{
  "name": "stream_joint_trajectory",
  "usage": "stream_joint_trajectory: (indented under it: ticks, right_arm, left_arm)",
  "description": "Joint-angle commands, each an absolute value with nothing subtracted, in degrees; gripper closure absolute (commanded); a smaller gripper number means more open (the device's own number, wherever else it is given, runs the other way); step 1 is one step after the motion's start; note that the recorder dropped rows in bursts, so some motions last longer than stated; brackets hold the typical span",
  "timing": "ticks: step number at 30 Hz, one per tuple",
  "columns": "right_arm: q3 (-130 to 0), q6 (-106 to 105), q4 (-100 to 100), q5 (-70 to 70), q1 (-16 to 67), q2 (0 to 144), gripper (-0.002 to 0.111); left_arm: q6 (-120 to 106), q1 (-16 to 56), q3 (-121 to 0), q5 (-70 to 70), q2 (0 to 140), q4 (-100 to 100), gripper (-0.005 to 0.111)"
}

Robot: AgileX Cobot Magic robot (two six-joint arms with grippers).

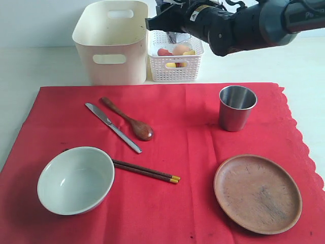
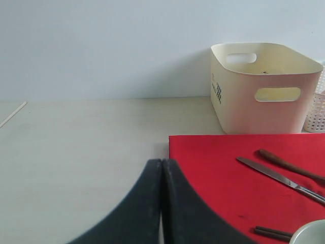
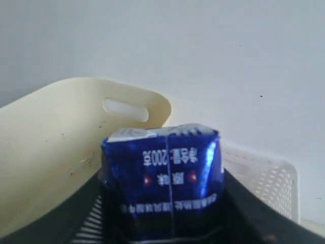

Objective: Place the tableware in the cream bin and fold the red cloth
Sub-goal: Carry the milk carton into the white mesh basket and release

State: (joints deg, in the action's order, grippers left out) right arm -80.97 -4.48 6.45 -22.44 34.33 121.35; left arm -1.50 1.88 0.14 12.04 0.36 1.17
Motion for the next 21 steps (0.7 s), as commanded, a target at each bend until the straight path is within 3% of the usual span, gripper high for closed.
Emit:
stream_joint_trajectory:
  ticks: [1,10,17,21]
  right_arm:
    - [-85.6,-4.9,7.6,-26.1,33.9,124.6,0.108]
    - [-91.3,-12.6,27.1,-25.0,33.9,130.8,0.105]
    - [-91.3,-17.2,31.3,-25.0,33.9,131.2,0.088]
    - [-91.3,-18.7,31.0,-25.0,34.0,131.6,0.07]
  left_arm:
    - [-1.3,1.7,0.0,12.0,0.0,1.3,0.107]
    - [-1.3,1.7,0.0,12.0,0.0,1.3,0.107]
    - [-1.3,1.7,0.0,12.0,0.0,1.3,0.107]
    - [-1.3,1.7,0.0,12.0,0.0,1.3,0.107]
